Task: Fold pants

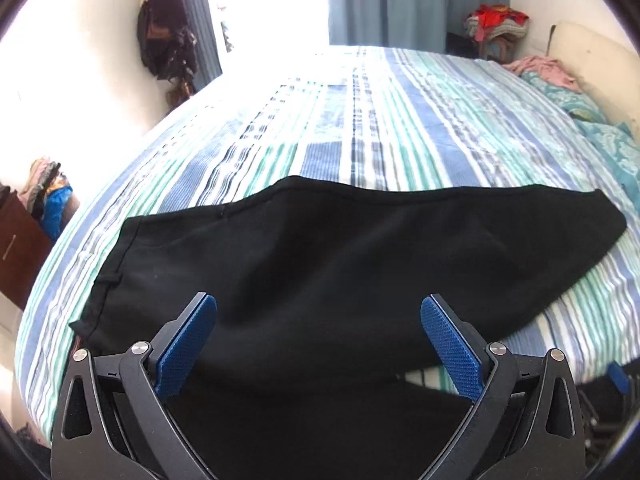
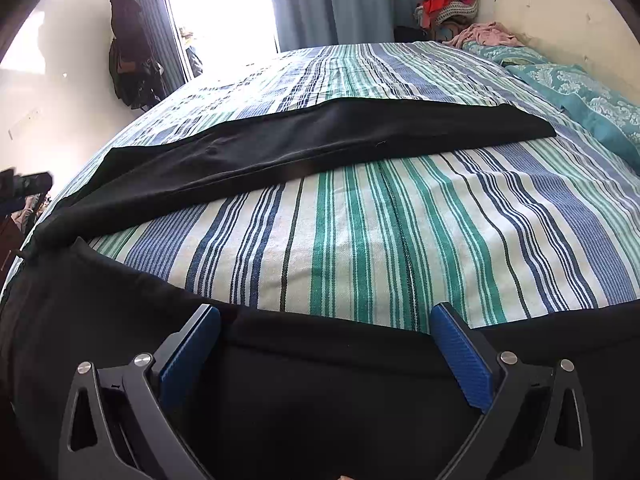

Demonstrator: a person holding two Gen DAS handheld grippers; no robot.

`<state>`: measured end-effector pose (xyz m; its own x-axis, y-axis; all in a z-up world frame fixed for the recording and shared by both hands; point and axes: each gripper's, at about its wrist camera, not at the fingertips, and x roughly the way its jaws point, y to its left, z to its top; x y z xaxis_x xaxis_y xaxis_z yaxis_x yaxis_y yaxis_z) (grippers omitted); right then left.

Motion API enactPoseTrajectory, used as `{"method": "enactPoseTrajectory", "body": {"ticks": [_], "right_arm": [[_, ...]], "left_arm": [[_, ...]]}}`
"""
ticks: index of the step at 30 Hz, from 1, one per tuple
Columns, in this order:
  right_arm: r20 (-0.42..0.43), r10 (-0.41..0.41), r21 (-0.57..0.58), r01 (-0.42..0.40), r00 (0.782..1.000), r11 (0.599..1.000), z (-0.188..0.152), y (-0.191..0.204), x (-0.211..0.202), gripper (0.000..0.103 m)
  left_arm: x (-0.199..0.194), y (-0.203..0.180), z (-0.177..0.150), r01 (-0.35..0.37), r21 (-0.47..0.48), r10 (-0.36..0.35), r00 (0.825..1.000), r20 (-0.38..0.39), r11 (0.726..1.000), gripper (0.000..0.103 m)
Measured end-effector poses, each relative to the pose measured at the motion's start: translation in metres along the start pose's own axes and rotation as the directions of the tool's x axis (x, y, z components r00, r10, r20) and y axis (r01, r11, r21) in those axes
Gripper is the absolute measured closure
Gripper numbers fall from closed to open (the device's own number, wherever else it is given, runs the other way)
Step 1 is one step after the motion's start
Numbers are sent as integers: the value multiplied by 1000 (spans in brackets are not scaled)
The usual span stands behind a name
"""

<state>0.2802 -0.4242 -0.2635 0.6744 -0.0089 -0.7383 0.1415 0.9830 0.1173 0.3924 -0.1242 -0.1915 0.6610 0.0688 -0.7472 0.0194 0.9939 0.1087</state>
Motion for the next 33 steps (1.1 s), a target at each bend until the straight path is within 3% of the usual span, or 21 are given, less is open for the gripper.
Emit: {"method": "enactPoseTrajectory", "body": {"ticks": [2,4,5,7,8,10,13,16,19,21,22,23,24,26,27,28,29,30,31,33], "right_arm": [[-5,-5,-5,5,1000,1000,1,1,0,0],[-10,-2,-5,2,1000,1000,1,1,-1,0],[-16,2,-2,-2,1000,1000,1,1,-1,0],[-63,-5,0,5,998,1000,9,1,-4,0],[-79,-59,-7,59,995,998,17,5,-9,0],[-4,-125,-2,125,992,992,42,17,-25,0],[44,33,-61,-30,998,998,95,57,-17,0],[-53,151,-202,-158,987,966,132,103,35,0],[-209,141,-283,-198,968,938,139,110,104,1],[-276,57,-326,-149,960,934,138,77,137,1],[-249,110,-296,-184,962,937,144,50,137,1],[-211,31,-310,-97,977,946,150,22,137,1],[-195,-81,-322,15,977,947,153,-11,140,0],[-260,26,-116,-58,965,992,161,-93,142,1],[-276,40,-60,-59,960,996,164,-125,142,1],[-282,69,-58,-89,957,994,169,-144,138,9],[-284,25,-100,-56,958,993,174,-154,135,24],[-280,-102,-164,57,955,985,181,-162,133,21],[-272,-173,-178,127,947,976,188,-174,131,20],[-241,-165,-61,155,956,986,211,-211,120,18]], "left_arm": [[32,5,4,-80,-22,79,997,-21,997,1],[70,10,-12,-129,8,129,989,-76,992,0],[82,14,-23,-92,8,93,991,-97,996,1],[81,17,-23,-65,-22,63,996,-59,998,1],[83,15,-24,-71,-11,70,996,-56,997,1],[84,13,-26,-77,-7,77,996,-36,997,1],[86,13,-26,-78,-8,78,997,-28,997,1],[86,13,-25,-77,-9,77,997,-28,997,1],[84,16,-25,-75,-12,74,997,-24,997,1],[80,15,-28,-75,-12,75,997,-23,997,1],[79,16,-28,-74,-13,74,997,-20,997,1],[76,15,-29,-69,-16,69,997,-18,997,1],[76,16,-30,-69,-15,68,997,-19,998,1],[76,15,-30,-62,-13,62,998,-15,998,1],[76,14,-30,-63,-11,62,998,-14,998,1],[76,14,-30,-62,-12,62,998,-13,998,1],[76,14,-30,-61,-13,61,998,-12,998,1],[76,14,-29,-60,-15,59,998,-11,998,1],[76,14,-30,-60,-15,59,998,-10,998,1],[76,13,-31,-59,-16,59,998,-8,998,1]]}}
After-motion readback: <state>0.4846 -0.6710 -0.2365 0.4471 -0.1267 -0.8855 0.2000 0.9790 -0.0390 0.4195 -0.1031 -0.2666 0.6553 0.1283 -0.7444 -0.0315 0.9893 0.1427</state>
